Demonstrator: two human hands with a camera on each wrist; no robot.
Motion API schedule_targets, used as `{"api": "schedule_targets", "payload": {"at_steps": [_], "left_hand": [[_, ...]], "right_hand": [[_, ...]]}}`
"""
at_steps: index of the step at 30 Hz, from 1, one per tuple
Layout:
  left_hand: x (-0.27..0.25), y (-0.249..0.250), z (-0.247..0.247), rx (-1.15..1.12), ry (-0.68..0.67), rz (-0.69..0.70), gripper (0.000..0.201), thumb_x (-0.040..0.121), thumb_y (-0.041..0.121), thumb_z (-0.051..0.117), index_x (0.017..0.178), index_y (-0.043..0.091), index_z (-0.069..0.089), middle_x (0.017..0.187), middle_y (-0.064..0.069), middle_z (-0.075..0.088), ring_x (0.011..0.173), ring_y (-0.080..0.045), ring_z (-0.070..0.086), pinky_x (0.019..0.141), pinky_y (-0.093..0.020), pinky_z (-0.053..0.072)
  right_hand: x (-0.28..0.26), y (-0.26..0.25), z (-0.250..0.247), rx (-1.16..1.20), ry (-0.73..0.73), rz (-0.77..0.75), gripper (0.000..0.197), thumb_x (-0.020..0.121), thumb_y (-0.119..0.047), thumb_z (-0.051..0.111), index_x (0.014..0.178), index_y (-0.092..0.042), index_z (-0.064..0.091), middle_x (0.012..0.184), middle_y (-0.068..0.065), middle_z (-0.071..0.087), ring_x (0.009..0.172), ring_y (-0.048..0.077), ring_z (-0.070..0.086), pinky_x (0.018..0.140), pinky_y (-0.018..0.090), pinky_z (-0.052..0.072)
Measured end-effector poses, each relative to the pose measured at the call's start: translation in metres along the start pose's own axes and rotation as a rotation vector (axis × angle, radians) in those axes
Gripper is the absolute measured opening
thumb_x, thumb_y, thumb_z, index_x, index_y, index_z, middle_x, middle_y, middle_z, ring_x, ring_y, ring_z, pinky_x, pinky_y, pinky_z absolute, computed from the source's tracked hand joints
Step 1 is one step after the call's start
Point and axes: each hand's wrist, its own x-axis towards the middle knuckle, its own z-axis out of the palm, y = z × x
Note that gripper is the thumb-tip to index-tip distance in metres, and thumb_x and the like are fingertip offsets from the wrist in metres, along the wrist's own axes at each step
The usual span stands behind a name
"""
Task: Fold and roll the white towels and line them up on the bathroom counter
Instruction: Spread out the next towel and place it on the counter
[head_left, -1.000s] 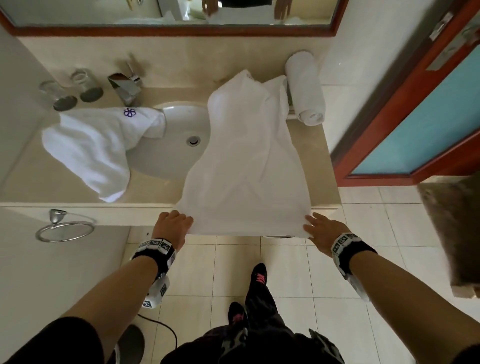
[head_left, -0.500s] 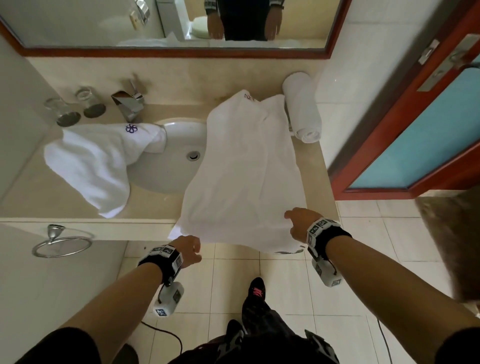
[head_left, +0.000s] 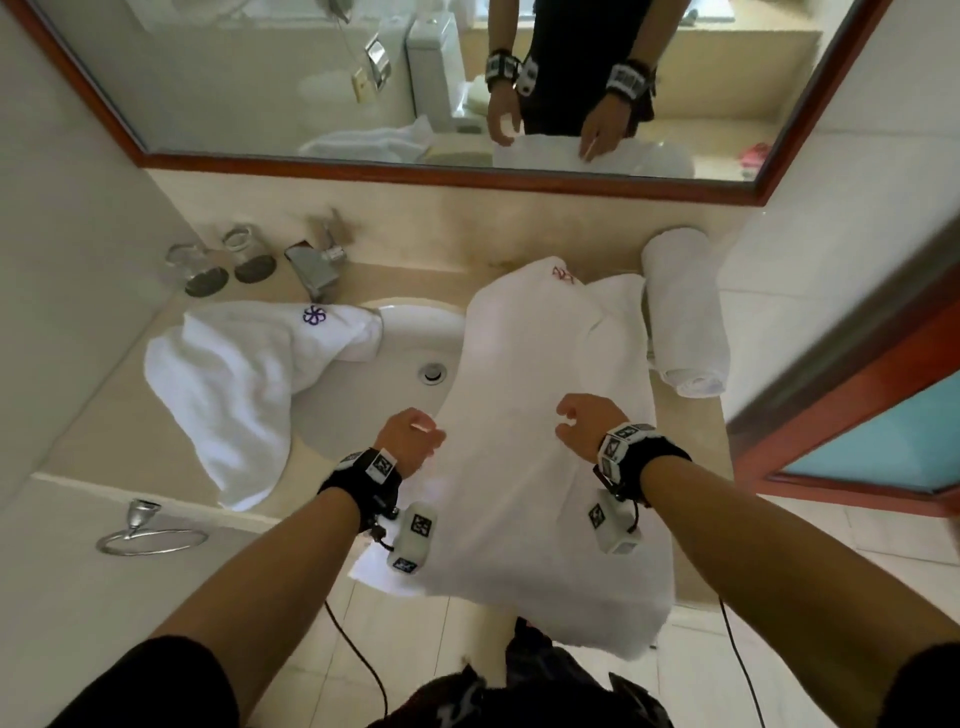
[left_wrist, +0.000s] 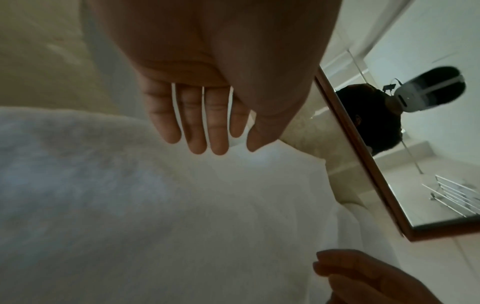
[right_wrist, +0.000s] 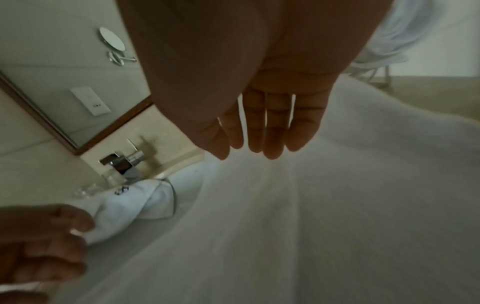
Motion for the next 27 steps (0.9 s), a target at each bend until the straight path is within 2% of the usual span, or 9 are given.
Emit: {"api": "schedule_targets", "payload": {"at_steps": [4, 7, 11, 14, 18, 21, 24, 26, 27], "left_hand": [[0.033, 0.022, -0.001, 0.054, 0.072, -0.054, 0.026, 0.075, 0.029, 0.076, 0.087, 0.023, 0.054, 0.105, -0.019, 0.068, 0.098, -0.035, 0.065, 0.078, -0.04, 0.052], [0.054, 0.047, 0.001, 0.038, 0.087, -0.072, 0.028, 0.08, 0.024, 0.075, 0.099, 0.017, 0.056, 0.109, -0.022, 0.066, 0.101, -0.04, 0.063, 0.077, -0.037, 0.049], [0.101, 0.076, 0.003, 0.128, 0.067, -0.05, 0.038, 0.083, 0.027, 0.069, 0.114, 0.012, 0.053, 0.11, -0.011, 0.063, 0.099, -0.032, 0.06, 0.092, -0.04, 0.049], [0.156, 0.082, 0.008, 0.058, 0.02, -0.109, 0.038, 0.069, 0.035, 0.065, 0.1, 0.026, 0.046, 0.105, -0.016, 0.067, 0.088, -0.032, 0.062, 0.089, -0.045, 0.053], [0.181, 0.112, 0.02, -0.063, -0.012, -0.156, 0.051, 0.093, 0.017, 0.061, 0.135, 0.007, 0.035, 0.107, -0.015, 0.05, 0.092, -0.026, 0.05, 0.08, -0.033, 0.041], [0.205, 0.114, 0.03, -0.108, -0.017, -0.213, 0.062, 0.095, 0.024, 0.061, 0.144, 0.006, 0.027, 0.116, -0.014, 0.046, 0.103, -0.03, 0.05, 0.082, -0.032, 0.037], [0.23, 0.111, 0.035, -0.204, -0.055, -0.243, 0.086, 0.078, 0.05, 0.071, 0.139, -0.001, 0.04, 0.126, -0.02, 0.058, 0.114, -0.038, 0.057, 0.084, -0.038, 0.048], [0.247, 0.099, 0.034, -0.286, -0.111, -0.304, 0.089, 0.058, 0.064, 0.076, 0.124, 0.005, 0.06, 0.111, -0.02, 0.069, 0.098, -0.038, 0.067, 0.081, -0.045, 0.056], [0.245, 0.099, 0.03, -0.349, -0.148, -0.317, 0.076, 0.059, 0.064, 0.076, 0.11, 0.008, 0.068, 0.097, -0.015, 0.073, 0.084, -0.034, 0.07, 0.076, -0.043, 0.058]], "right_hand": [[0.049, -0.028, -0.039, 0.115, 0.1, -0.044, 0.032, 0.093, -0.026, 0.059, 0.123, -0.014, 0.06, 0.129, 0.007, 0.059, 0.118, 0.025, 0.054, 0.098, 0.028, 0.039], [0.076, -0.041, -0.061, 0.144, 0.124, -0.053, 0.03, 0.096, -0.02, 0.054, 0.124, -0.012, 0.06, 0.131, 0.008, 0.059, 0.119, 0.027, 0.054, 0.099, 0.029, 0.039], [0.114, -0.05, -0.09, 0.143, 0.226, -0.004, 0.029, 0.1, -0.016, 0.046, 0.123, -0.009, 0.061, 0.129, 0.013, 0.06, 0.118, 0.032, 0.054, 0.096, 0.03, 0.04], [0.143, -0.05, -0.111, 0.089, 0.283, 0.148, 0.031, 0.101, -0.019, 0.041, 0.126, -0.008, 0.056, 0.129, 0.017, 0.058, 0.117, 0.036, 0.054, 0.093, 0.035, 0.042], [0.169, -0.04, -0.118, 0.059, 0.184, 0.279, 0.037, 0.102, -0.028, 0.04, 0.135, -0.014, 0.048, 0.135, 0.014, 0.054, 0.119, 0.036, 0.053, 0.097, 0.038, 0.042], [0.182, -0.03, -0.11, 0.106, 0.138, 0.334, 0.04, 0.098, -0.033, 0.046, 0.134, -0.016, 0.049, 0.133, 0.012, 0.056, 0.117, 0.034, 0.055, 0.092, 0.035, 0.044], [0.193, -0.03, -0.106, 0.233, 0.209, 0.226, 0.039, 0.092, -0.026, 0.058, 0.131, -0.023, 0.058, 0.126, 0.004, 0.062, 0.114, 0.023, 0.058, 0.09, 0.024, 0.042], [0.199, -0.04, -0.104, 0.356, 0.232, 0.125, 0.027, 0.09, -0.027, 0.065, 0.117, -0.023, 0.068, 0.107, 0.0, 0.068, 0.099, 0.017, 0.06, 0.085, 0.024, 0.043], [0.201, -0.045, -0.103, 0.42, 0.222, 0.096, 0.017, 0.09, -0.03, 0.066, 0.104, -0.024, 0.071, 0.094, -0.003, 0.067, 0.088, 0.015, 0.06, 0.081, 0.026, 0.045]]}}
